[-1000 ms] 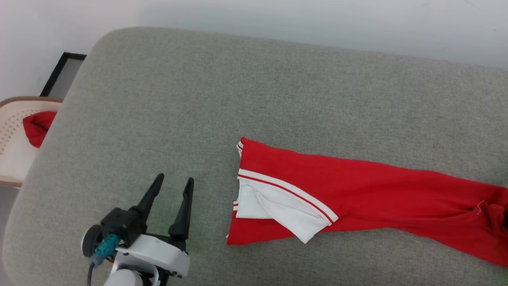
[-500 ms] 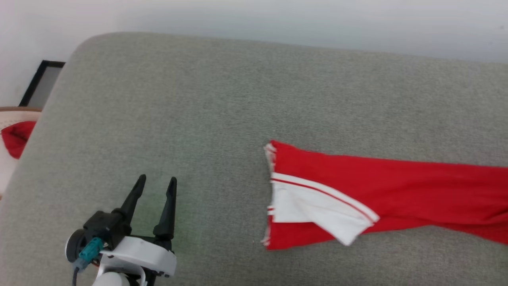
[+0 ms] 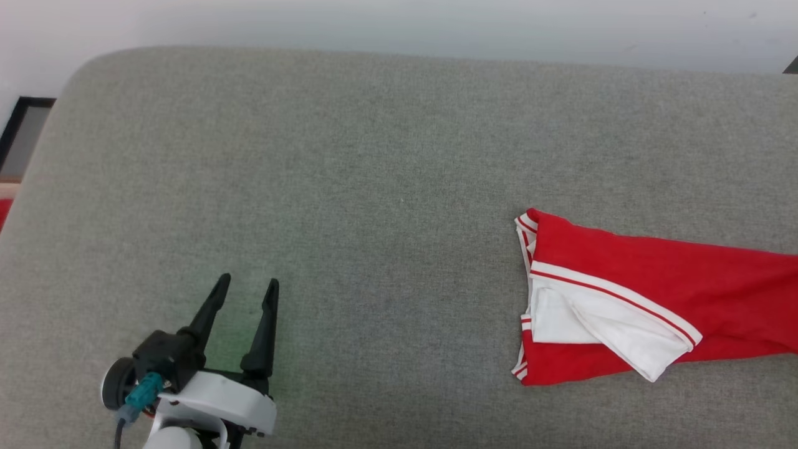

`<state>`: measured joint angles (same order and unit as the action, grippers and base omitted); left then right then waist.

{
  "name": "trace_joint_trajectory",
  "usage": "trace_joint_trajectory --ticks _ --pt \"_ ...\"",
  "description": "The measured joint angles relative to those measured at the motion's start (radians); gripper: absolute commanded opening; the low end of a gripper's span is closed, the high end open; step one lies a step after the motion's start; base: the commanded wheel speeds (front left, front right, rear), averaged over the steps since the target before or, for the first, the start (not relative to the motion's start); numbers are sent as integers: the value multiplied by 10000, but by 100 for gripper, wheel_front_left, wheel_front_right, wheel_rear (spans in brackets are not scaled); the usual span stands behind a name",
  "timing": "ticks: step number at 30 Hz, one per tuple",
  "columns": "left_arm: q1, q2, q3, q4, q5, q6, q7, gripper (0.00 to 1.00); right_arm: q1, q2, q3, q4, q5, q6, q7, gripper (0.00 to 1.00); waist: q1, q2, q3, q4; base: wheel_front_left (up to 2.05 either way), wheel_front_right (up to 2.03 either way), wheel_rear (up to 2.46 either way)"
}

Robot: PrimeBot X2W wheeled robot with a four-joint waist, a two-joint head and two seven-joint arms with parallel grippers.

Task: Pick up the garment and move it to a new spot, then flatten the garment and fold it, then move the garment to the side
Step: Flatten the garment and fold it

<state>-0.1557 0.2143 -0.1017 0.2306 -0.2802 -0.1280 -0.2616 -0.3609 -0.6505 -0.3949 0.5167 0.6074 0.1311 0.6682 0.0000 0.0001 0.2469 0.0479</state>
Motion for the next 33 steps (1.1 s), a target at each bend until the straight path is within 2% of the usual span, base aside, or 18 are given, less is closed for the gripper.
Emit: trace_joint_trajectory --ticks 4,12,17,24,33 --pt "27 -19 12 98 -17 0 0 100 298 382 1133 -1321 378 0 464 0 0 0 -183 -35 0 0 0" --pt "342 -203 -21 128 -174 -2 0 100 1061 1461 3313 -5033 1233 -2 1616 0 0 0 -502 84 0 0 0" --pt "363 -337 -151 142 -267 -2 0 100 964 1964 4543 -6142 1371 -2 1964 0 0 -1 -509 376 0 0 0" --pt "318 -477 -211 155 -366 -8 0 100 201 2284 5868 -6389 1066 -2 1910 0 -1 -1 -345 854 0 0 0" --pt "156 -817 -343 274 -368 -8 0 100 -10 2477 7020 -4598 662 -2 945 0 0 0 55 1230 0 0 0"
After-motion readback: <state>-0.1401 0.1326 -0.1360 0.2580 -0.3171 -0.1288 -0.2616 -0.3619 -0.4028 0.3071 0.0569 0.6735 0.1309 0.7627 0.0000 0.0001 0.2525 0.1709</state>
